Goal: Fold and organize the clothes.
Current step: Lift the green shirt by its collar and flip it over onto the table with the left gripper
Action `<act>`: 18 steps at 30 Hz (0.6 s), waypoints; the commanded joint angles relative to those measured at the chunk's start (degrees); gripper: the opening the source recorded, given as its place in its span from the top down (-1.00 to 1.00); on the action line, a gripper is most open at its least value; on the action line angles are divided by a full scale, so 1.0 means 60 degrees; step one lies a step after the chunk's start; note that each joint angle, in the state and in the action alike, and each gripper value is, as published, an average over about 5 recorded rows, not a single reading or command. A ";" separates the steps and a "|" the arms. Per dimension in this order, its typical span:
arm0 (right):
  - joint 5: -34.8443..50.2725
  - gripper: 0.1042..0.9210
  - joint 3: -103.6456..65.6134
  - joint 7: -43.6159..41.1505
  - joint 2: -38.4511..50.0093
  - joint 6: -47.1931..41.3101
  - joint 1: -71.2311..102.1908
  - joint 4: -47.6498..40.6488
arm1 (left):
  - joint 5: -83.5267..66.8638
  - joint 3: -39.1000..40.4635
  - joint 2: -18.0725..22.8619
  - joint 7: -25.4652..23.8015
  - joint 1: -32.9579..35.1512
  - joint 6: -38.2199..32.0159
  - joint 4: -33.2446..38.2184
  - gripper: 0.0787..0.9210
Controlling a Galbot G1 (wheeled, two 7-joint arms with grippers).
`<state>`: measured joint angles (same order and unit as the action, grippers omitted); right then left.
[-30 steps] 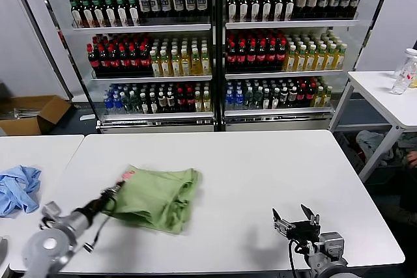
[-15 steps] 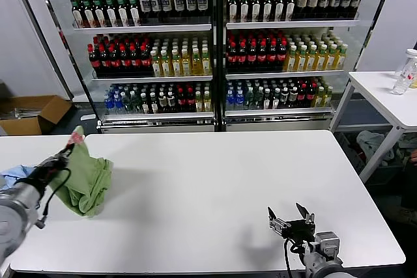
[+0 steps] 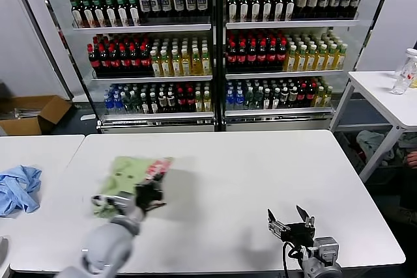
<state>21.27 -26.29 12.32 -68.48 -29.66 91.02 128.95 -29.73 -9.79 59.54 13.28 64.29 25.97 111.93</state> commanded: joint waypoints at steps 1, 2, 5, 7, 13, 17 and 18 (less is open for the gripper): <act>-0.0284 -0.76 -0.0046 -0.0047 -0.0202 0.0049 0.0103 0.0023 | -0.1833 0.3656 0.2134 0.1096 -0.2225 -0.0148 -0.0917 0.95; -0.0309 -0.76 -0.0058 -0.0067 -0.0198 0.0050 0.0102 0.0034 | -0.1812 0.3744 0.2218 0.1051 -0.2307 -0.0285 -0.1108 0.95; -0.0327 -0.76 -0.0065 -0.0115 -0.0138 0.0088 0.0036 0.0054 | -0.1603 0.3884 0.2494 0.0829 -0.2541 -0.1005 -0.1607 0.94; -0.0168 -0.76 -0.0028 -0.0115 -0.0064 0.0151 -0.0121 0.0046 | -0.1409 0.3854 0.2596 0.0576 -0.2688 -0.1652 -0.1725 0.92; 0.1090 -0.76 0.0566 0.0042 0.0094 0.0315 -0.1322 -0.0358 | -0.0658 0.3090 0.2044 0.0308 -0.2352 -0.2711 -0.0921 0.60; 0.1849 -0.76 0.1605 0.0334 -0.0211 0.0279 -0.2800 -0.1340 | -0.0910 0.1617 0.1630 0.0754 -0.1532 -0.2787 -0.0222 0.33; 0.2007 -0.76 0.1903 0.0473 -0.0395 0.0251 -0.3237 -0.1728 | -0.1007 0.1142 0.1523 0.0852 -0.1336 -0.2807 -0.0155 0.27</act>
<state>24.56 -23.81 12.77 -68.56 -28.41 85.96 127.21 -34.22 6.79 70.08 15.89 52.58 15.73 106.85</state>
